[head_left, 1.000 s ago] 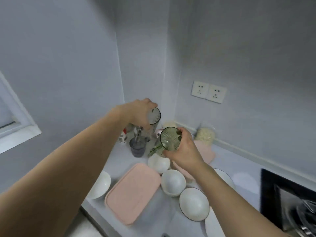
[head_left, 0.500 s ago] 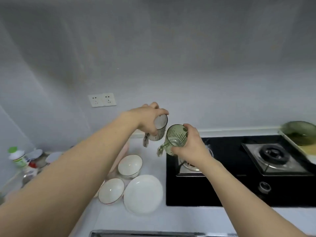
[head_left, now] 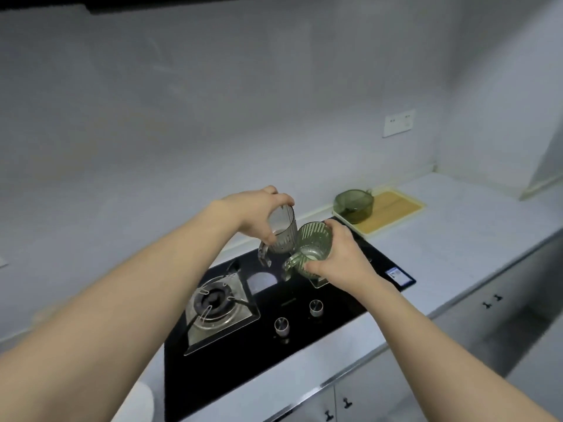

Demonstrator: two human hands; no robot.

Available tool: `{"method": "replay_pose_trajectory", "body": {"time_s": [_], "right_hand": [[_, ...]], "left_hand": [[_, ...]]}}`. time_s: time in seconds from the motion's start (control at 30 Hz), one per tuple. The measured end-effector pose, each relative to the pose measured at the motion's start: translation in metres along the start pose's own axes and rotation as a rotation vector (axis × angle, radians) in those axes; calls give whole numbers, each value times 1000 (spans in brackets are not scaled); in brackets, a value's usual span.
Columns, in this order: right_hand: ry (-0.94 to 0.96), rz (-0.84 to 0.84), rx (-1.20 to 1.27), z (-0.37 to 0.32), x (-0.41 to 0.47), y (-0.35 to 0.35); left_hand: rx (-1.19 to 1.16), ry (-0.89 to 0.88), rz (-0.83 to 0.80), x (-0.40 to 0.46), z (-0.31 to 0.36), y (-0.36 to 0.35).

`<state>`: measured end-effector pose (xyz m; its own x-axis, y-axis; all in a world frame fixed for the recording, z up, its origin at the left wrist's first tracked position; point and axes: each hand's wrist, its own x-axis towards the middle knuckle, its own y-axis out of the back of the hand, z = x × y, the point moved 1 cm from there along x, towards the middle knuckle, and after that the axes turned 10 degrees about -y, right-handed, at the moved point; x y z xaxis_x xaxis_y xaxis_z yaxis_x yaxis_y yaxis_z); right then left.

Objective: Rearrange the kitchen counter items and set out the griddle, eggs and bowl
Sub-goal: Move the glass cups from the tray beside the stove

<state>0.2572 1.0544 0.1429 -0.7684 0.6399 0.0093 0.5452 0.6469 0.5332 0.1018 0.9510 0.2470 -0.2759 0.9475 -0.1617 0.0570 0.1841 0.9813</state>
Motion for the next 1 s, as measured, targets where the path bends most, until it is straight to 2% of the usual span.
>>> {"method": "replay_pose_trajectory", "body": {"time_s": [0.2, 0.67, 1.0], "right_hand": [[-59, 59, -36, 51, 60, 52], [-181, 100, -123, 125, 246, 164], [-222, 94, -114, 164, 326, 213]], "left_hand": [[36, -107, -18, 109, 21, 10], [-86, -196, -33, 363, -7, 19], [-73, -233, -53, 475, 6, 34]]}}
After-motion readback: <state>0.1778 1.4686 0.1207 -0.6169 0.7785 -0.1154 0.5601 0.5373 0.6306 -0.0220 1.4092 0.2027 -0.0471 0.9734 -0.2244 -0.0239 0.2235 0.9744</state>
